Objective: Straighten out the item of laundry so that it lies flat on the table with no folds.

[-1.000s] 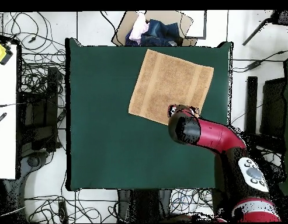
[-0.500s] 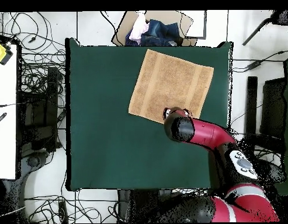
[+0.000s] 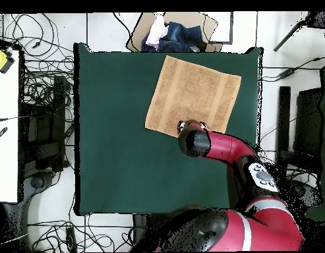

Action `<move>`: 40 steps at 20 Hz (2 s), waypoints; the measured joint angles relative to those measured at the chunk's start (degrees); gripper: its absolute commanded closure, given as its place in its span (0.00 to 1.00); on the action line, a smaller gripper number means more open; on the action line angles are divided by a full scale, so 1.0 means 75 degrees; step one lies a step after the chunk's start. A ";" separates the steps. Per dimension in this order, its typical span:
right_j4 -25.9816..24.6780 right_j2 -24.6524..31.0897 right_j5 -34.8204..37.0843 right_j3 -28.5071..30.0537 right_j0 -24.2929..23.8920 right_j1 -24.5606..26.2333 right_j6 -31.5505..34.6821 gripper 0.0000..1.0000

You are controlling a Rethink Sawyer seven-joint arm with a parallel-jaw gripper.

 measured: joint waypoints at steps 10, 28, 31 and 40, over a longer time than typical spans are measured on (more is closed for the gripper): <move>0.0105 -0.0071 0.0127 -0.0462 0.0102 0.0391 0.0000 0.00; 0.0482 -0.0672 0.0152 -0.0578 0.0754 0.0387 0.0000 0.00; 0.0591 -0.0761 0.0152 -0.0558 0.0875 0.0339 0.0000 0.00; 0.1176 -0.0981 0.0151 -0.0032 0.1417 -0.0304 0.0000 0.00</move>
